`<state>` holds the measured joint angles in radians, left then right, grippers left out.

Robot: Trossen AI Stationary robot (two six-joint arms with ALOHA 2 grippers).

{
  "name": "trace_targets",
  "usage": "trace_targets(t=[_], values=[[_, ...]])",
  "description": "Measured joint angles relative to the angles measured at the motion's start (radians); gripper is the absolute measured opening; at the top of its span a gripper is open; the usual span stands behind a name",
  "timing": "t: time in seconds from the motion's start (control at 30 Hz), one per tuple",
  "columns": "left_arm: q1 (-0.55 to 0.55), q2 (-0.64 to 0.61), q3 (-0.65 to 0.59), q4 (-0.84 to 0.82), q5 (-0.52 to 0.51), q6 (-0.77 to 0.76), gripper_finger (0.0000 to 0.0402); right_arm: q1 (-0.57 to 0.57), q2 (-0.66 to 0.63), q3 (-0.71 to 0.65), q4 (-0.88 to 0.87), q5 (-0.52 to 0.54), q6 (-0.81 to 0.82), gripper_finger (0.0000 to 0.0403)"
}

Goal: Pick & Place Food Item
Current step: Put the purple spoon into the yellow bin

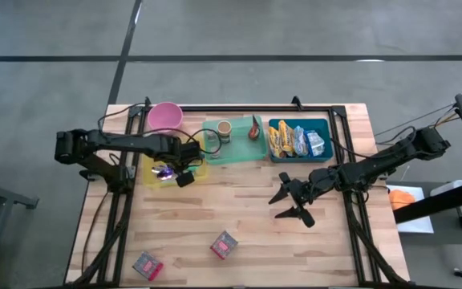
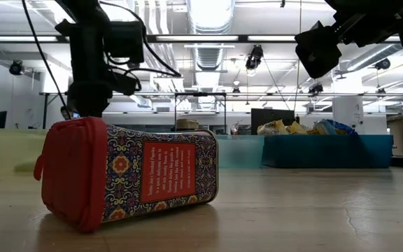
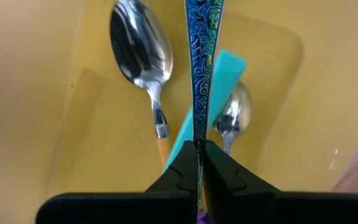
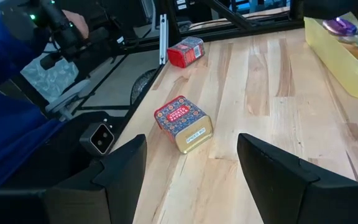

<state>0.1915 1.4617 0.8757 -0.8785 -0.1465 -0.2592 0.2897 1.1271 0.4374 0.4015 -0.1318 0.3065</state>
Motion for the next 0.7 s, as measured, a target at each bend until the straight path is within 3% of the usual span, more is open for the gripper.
trace_targets(t=[0.7], values=[[0.0, 0.081, 0.0, 0.007, 0.006, -0.005, 0.0024, 0.0, 0.0, 0.0, 0.0, 0.0, 0.008, 0.0249]])
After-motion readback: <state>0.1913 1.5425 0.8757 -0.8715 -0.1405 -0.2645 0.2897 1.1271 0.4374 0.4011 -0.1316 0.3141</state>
